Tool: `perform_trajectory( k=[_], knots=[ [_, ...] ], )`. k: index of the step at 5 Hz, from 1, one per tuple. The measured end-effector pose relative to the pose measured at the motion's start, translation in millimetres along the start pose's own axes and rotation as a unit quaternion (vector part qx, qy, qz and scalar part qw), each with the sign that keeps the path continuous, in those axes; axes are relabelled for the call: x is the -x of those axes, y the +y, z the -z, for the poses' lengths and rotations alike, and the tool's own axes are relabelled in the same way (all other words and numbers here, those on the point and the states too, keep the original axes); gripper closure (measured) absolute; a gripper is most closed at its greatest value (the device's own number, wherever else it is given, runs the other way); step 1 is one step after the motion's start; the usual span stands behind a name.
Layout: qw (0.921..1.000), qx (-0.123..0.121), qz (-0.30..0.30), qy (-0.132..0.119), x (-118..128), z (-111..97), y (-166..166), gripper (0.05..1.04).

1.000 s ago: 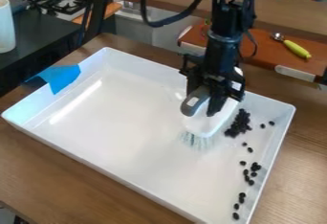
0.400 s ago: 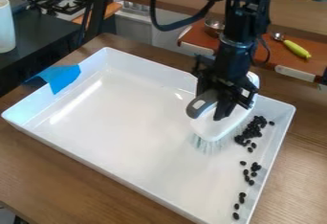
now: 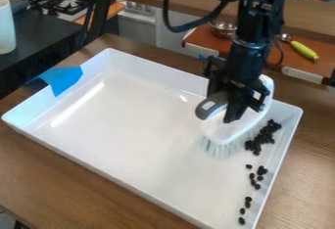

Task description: Sweep into pile

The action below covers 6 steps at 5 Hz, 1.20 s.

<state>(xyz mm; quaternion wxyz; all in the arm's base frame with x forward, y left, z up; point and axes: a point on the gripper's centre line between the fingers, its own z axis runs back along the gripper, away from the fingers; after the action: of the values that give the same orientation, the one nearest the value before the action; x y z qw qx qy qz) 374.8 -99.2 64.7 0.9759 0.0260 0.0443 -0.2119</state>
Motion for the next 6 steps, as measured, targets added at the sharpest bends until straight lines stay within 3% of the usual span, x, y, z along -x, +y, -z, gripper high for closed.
perform_trajectory(
  k=[3, 4, 6],
  knots=[
    [0.9996, 0.006, 0.025, 0.009, -8, 0, -19, 0.598],
    [0.9990, 0.004, 0.044, 0.005, 4, 2, -25, 0.598],
    [0.9971, 0.012, 0.073, 0.021, 39, 4, -32, 0.598]
  ],
)
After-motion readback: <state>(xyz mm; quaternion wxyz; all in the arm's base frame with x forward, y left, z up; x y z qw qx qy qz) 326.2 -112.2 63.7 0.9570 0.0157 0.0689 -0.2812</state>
